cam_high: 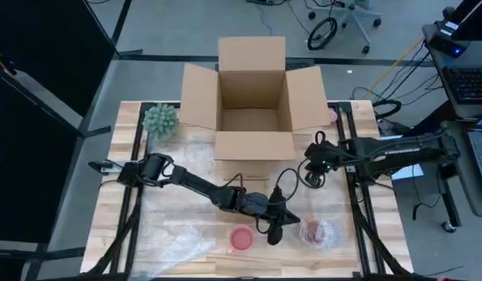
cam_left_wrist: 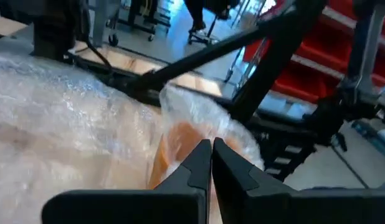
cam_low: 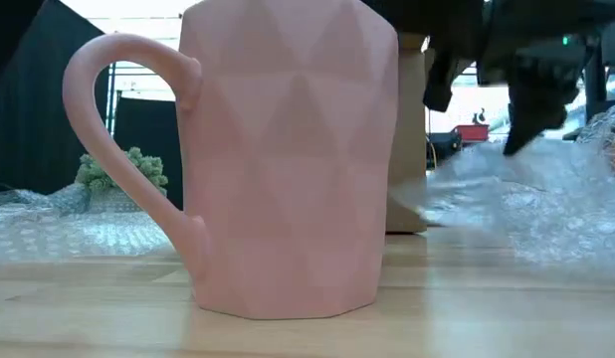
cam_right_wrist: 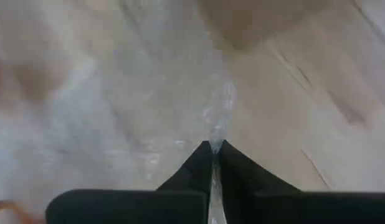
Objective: Wrap mug
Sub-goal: Wrap the yellow mug with bubble wrap
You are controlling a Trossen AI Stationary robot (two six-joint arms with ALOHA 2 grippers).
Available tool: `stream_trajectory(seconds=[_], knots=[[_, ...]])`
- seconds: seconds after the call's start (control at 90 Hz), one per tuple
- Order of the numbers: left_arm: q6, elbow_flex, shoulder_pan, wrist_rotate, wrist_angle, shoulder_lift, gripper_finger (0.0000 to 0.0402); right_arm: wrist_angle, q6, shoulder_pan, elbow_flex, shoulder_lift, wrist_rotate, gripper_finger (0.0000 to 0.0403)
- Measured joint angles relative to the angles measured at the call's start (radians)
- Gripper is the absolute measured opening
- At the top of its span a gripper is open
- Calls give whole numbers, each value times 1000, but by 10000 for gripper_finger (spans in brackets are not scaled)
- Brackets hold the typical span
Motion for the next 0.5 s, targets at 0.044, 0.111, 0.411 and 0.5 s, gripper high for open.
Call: stream_trajectory(seconds=[0.044,0.111,0.411,0.5], knots=[[3,0,-7,0,-2,0,0,-4,3,30,13,-6,0,2],[5,0,-17,-1,-14,1,0,0,14,80,33,-9,-4,1],[-38,0,-31,-65,-30,-16,0,-5,130,332,105,-10,3,2],[-53,-2,-41,-102,-45,-48,0,-7,173,417,115,-8,53,2]])
